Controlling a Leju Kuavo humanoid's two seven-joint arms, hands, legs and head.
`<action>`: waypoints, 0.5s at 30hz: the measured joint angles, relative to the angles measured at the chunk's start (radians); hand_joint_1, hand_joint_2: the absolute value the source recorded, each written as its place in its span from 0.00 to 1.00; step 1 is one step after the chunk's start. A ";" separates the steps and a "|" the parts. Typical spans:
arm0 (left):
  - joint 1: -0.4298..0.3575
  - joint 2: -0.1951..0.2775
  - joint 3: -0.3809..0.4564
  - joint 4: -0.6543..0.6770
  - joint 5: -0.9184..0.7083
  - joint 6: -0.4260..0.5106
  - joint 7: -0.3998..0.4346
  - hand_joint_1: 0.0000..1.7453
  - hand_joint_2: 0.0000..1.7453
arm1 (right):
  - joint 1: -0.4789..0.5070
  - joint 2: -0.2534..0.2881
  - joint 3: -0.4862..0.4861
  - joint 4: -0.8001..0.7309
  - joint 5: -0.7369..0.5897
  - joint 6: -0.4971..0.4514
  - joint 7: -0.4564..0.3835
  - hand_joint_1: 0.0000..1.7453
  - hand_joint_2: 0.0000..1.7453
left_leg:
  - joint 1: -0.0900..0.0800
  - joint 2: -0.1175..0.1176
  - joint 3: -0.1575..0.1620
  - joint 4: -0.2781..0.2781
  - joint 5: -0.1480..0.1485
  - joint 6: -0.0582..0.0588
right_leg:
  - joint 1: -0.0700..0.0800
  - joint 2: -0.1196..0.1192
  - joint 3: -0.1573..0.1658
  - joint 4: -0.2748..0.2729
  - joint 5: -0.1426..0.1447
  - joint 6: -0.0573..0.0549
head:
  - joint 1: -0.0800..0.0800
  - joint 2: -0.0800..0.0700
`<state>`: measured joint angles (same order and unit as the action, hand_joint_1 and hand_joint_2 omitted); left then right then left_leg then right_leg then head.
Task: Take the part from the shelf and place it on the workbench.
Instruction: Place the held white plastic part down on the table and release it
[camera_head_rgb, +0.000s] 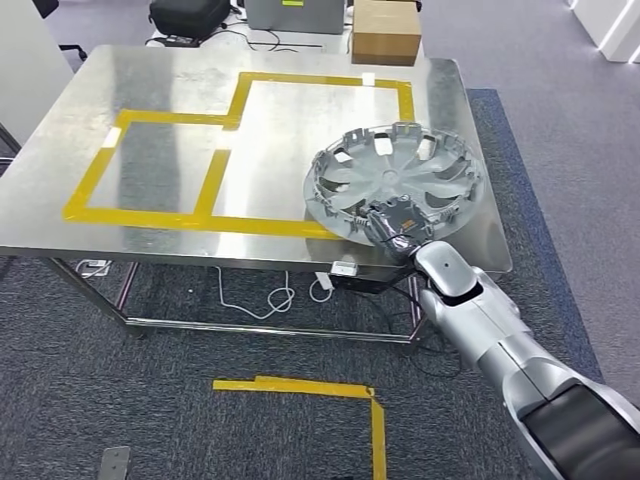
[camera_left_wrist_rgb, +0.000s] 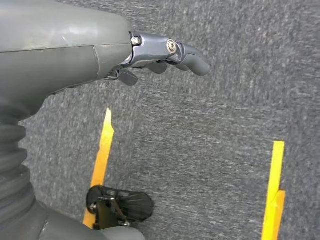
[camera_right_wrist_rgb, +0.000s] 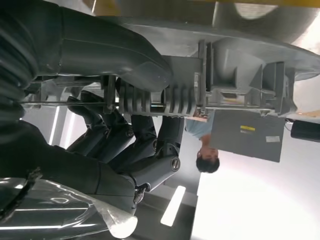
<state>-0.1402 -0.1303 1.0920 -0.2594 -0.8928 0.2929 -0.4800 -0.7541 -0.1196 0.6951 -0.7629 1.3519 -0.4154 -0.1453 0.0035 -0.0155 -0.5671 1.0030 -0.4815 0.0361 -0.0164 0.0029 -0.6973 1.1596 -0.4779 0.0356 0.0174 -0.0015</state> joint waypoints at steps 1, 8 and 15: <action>-0.002 -0.001 -0.002 0.000 -0.001 0.000 0.001 0.00 1.00 | -0.002 0.009 0.001 0.009 0.004 0.001 0.000 1.00 1.00 | -0.002 0.000 0.005 0.002 -0.007 -0.004 | 0.002 -0.002 0.021 -0.056 0.035 -0.002 | -0.002 0.000; -0.010 -0.006 -0.012 0.000 -0.002 0.000 0.006 0.00 1.00 | -0.010 0.050 0.006 0.041 0.015 0.002 0.002 1.00 1.00 | -0.002 0.008 -0.027 0.069 -0.059 -0.043 | -0.003 -0.002 0.083 -0.156 0.010 -0.033 | -0.004 0.000; -0.004 -0.005 -0.015 0.000 -0.002 0.000 0.007 0.00 1.00 | 0.012 0.063 0.010 0.061 0.013 0.001 0.002 1.00 1.00 | 0.013 0.012 -0.121 0.185 0.003 -0.058 | -0.010 0.005 0.146 -0.159 -0.032 -0.033 | -0.009 0.000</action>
<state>-0.1442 -0.1353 1.0774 -0.2594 -0.8947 0.2926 -0.4730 -0.7417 -0.0565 0.7047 -0.7018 1.3649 -0.4140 -0.1433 0.0163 -0.0037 -0.6886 1.1883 -0.4781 -0.0217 -0.0261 0.0078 -0.5511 1.0008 -0.5098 0.0026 0.0082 -0.0011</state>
